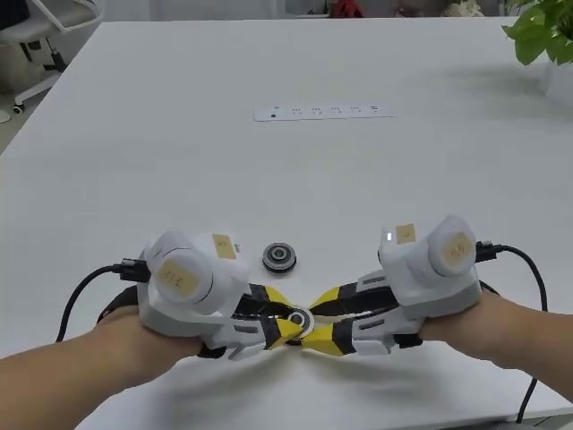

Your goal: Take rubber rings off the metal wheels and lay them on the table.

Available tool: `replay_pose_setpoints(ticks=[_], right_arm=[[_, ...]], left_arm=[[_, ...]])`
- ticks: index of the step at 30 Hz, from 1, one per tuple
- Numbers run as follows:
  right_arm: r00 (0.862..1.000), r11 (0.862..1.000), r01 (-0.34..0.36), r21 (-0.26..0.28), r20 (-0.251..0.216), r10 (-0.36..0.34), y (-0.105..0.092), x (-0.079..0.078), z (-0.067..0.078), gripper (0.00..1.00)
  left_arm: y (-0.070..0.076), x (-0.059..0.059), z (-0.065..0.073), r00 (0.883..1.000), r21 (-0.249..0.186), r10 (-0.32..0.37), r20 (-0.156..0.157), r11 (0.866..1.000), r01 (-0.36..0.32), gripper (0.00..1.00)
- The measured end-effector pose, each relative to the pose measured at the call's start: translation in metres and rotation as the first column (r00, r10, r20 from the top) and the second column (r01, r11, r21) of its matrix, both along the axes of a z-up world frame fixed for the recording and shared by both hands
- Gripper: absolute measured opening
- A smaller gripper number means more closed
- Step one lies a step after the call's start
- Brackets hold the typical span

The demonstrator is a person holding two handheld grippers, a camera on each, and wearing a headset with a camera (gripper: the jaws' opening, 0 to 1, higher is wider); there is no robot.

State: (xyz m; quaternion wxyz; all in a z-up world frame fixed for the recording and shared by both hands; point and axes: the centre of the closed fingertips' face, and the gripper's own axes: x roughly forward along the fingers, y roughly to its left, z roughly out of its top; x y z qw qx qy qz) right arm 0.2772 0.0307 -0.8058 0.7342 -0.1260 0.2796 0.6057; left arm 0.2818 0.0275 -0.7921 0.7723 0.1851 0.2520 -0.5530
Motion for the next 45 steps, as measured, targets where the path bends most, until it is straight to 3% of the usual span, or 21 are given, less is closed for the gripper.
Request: replay_pose_setpoints(ticks=[13,17,22,33,38,45], right_arm=[[1.0,1.0,-0.007,-0.016,0.001,0.007,-0.004,0.0,-0.002,0.14],[1.0,1.0,0.012,-0.018,-0.011,-0.012,-0.009,0.003,-0.003,0.03],[1.0,1.0,0.012,-0.019,-0.011,-0.012,-0.008,0.002,-0.003,0.03],[0.993,0.997,0.079,-0.008,-0.084,-0.079,-0.011,0.007,-0.003,0.0],[0.984,0.991,0.132,0.029,-0.128,-0.127,-0.013,0.012,0.003,0.0],[0.977,0.986,0.162,0.044,-0.148,-0.154,-0.013,0.015,0.004,0.0]], left_arm=[[0.0,0.0,0.0,1.0,-0.008,0.006,0.001,1.0,-0.006,0.13],[0.0,0.0,-0.001,1.0,-0.009,0.006,0.0,1.0,-0.006,0.13],[0.0,0.0,-0.001,1.0,-0.01,0.009,0.002,1.0,-0.009,0.13],[0.0,0.0,-0.001,1.0,0.002,0.008,0.016,1.0,-0.008,0.13],[0.0,0.0,-0.001,1.0,0.006,0.006,0.02,1.0,-0.006,0.13],[0.0,0.001,-0.001,1.0,0.013,0.004,0.026,1.0,-0.004,0.13]])
